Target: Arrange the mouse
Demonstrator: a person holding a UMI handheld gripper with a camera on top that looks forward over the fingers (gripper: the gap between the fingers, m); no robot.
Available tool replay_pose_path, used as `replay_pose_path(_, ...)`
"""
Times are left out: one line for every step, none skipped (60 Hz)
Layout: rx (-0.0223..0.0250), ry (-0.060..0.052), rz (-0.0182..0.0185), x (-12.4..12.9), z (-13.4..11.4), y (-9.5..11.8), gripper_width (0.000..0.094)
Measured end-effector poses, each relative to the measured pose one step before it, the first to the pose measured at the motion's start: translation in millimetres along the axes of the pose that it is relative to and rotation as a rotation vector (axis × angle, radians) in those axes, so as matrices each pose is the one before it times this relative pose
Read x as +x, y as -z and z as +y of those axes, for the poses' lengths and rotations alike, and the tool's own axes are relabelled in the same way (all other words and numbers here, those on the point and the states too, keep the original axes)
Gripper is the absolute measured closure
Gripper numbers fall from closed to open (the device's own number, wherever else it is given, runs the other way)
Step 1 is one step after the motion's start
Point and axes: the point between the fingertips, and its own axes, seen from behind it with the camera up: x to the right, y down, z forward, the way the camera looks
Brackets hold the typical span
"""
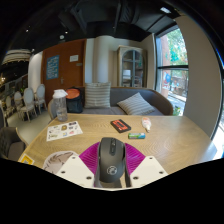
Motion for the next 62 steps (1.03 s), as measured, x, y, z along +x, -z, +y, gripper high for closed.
replay_pose_path(-0.00122, 0.007, -0.01227, -13.04, 0.02, 0.72, 0.0581)
replay_pose_path(-0.00346, 0.0092, -0.01088, -12.37, 1.1, 0.1, 0.0581)
replay_pose_path(-0.00179, 0.0082, -0.01002, -12.27, 3.77, 0.34, 0.058)
replay_pose_path(-0.00729, 0.0066, -0.00815, -11.53, 2.7, -0.56, 0.0581)
replay_pose_path(-0.00804, 0.004, -0.00827, -11.38, 3.59, -1.34, 0.0581)
replay_pose_path(-0.00944, 0.0035, -0.00946, -11.18, 4.25, -1.29, 0.0581)
replay_pose_path(-0.00848, 0.0057, -0.00933, -10.94, 4.35, -1.93, 0.0581)
replay_pose_path(-0.00699, 0.0085, -0.00906, -10.21, 4.37, -2.42, 0.0581)
replay_pose_path(-0.00124, 0.0105, -0.0083, -9.17, 6.22, -1.82, 0.0582)
replay_pose_path(-0.009, 0.0081, -0.00458, -9.2, 1.6, -4.57, 0.0582)
replay_pose_path(-0.00635, 0.0059, -0.00483, -7.56, 3.63, -3.02, 0.0582)
replay_pose_path(-0.00549, 0.0046, -0.00531, -6.15, 5.52, -1.02, 0.0581)
replay_pose_path(-0.0101, 0.0022, -0.00358, -6.35, 4.7, -2.84, 0.0582)
replay_pose_path(-0.01158, -0.0002, -0.00336, -5.64, 4.86, -2.95, 0.0581)
replay_pose_path(-0.01164, -0.0011, -0.00374, -4.96, 4.65, -2.98, 0.0581)
replay_pose_path(-0.01158, -0.0005, -0.00311, -4.29, 4.69, -2.84, 0.058)
replay_pose_path(-0.00744, 0.0013, -0.00169, -4.41, 7.64, -3.71, 0.0581)
replay_pose_path(-0.01106, 0.0017, -0.00022, -2.29, 1.65, -1.95, 0.0581)
replay_pose_path(-0.00835, 0.0015, 0.00038, -1.87, 3.36, -1.79, 0.0582)
replay_pose_path(-0.00746, 0.0037, 0.00261, -1.06, 2.93, -2.25, 0.0581)
replay_pose_path(-0.00737, 0.0061, 0.00472, -0.32, 3.17, -2.21, 0.0581)
replay_pose_path(-0.00616, 0.0065, 0.00637, 0.54, 2.81, -2.27, 0.058)
replay_pose_path(-0.00379, 0.0047, 0.00642, 0.59, 4.21, -2.86, 0.058)
replay_pose_path(-0.00463, 0.0039, 0.00557, 2.98, 3.31, -2.32, 0.0575)
replay_pose_path(-0.0038, 0.0038, 0.01333, 1.27, 1.37, -2.19, 0.056)
replay_pose_path(-0.00324, 0.0043, 0.00585, 0.72, 1.97, -1.52, 0.0554)
replay_pose_path(0.01241, 0.0089, 0.00638, 0.7, -2.06, -0.72, 0.0545)
replay_pose_path(0.00886, 0.0106, 0.00613, 1.18, -1.48, -0.56, 0.0538)
replay_pose_path(0.0013, 0.01, 0.00579, 1.36, 0.29, -0.21, 0.0527)
replay_pose_path(-0.00264, 0.0085, 0.00294, 1.08, 1.08, 0.0, 0.0516)
replay_pose_path(-0.00497, 0.0056, -0.00091, 0.26, 1.46, 0.07, 0.0504)
replay_pose_path(-0.00411, 0.0031, -0.0054, -0.48, 1.07, -0.16, 0.0492)
replay_pose_path(0.00106, 0.0026, -0.00681, -0.58, -0.15, 0.07, 0.0477)
replay_pose_path(-0.00004, 0.0028, -0.01068, 1.19, -0.44, -0.09, 0.0468)
replay_pose_path(0.00364, 0.0055, -0.00968, -1.06, 0.42, 2.52, 0.0451)
replay_pose_path(0.00546, 0.005, -0.01089, -1.27, -0.55, 2.46, 0.041)
replay_pose_path(0.00486, 0.0061, -0.01088, -1.19, -0.53, 2.97, 0.035)
replay_pose_path(0.00671, 0.0065, -0.01118, -1.09, -0.92, 3.5, 0.0271)
replay_pose_path(0.00746, 0.0069, -0.00954, -0.68, -0.71, 3.81, 0.0187)
replay_pose_path(0.00899, 0.005, -0.00437, 0.23, -1.26, 2.83, 0.0103)
replay_pose_path(0.01017, 0.0049, -0.00846, -0.28, -1.0, 4.81, 0.0057)
replay_pose_path(0.00822, 0.006, -0.002, 1.57, -0.09, 5.29, 0.0086)
replay_pose_path(0.00851, 0.0064, -0.00368, 2.29, -1.14, 7.38, 0.0095)
replay_pose_path(0.00832, 0.0041, -0.00427, 1.08, -0.04, 6.06, 0.0092)
replay_pose_path(0.00731, 0.0025, -0.00512, 1.09, 0.4, 6.19, 0.0086)
replay_pose_path(0.00625, 0.0014, -0.0051, 1.0, 0.67, 6.62, 0.0086)
replay_pose_path(0.00493, 0.0014, -0.00444, 1.12, 0.95, 6.88, 0.0086)
replay_pose_path(0.00486, 0.0002, -0.00411, 1.21, 1.16, 7.19, 0.0086)
replay_pose_path(0.0047, -0.0006, -0.00471, 1.41, 1.44, 7.51, 0.0086)
replay_pose_path(0.00399, -0.002, -0.00588, 0.91, 2.14, 7.22, 0.0085)
replay_pose_path(0.0031, -0.001, -0.0057, 1.74, 1.76, 8.68, 0.0087)
replay_pose_path(0.00371, -0.0008, -0.00457, 1.79, 1.93, 8.22, 0.0087)
replay_pose_path(0.00407, -0.0006, -0.0036, 2.21, 1.9, 8.45, 0.0087)
replay_pose_path(0.00502, 0.0001, -0.00293, 2.32, 2.09, 8.22, 0.0088)
replay_pose_path(0.00622, -0.0017, -0.00087, 0.75, 2.45, 3.22, 0.0087)
replay_pose_path(0.00427, -0.002, -0.00223, 2.43, 2.52, 8.23, 0.0087)
replay_pose_path(0.00284, -0.0033, -0.00091, 2.68, 2.79, 8.0, 0.0086)
replay_pose_path(0.00343, -0.0042, 0.00047, 2.31, 3.02, 7.3, 0.0087)
replay_pose_path(0.00308, -0.005, -0.00042, 3.52, 3.08, 7.42, 0.0088)
replay_pose_path(0.00446, -0.0061, 0.00045, 3.52, 2.68, 7.4, 0.0088)
replay_pose_path(0.00498, -0.0072, -0.00001, 3.38, 2.6, 7.28, 0.0088)
replay_pose_path(0.00466, -0.0078, -0.00028, 3.1, 2.27, 6.86, 0.0088)
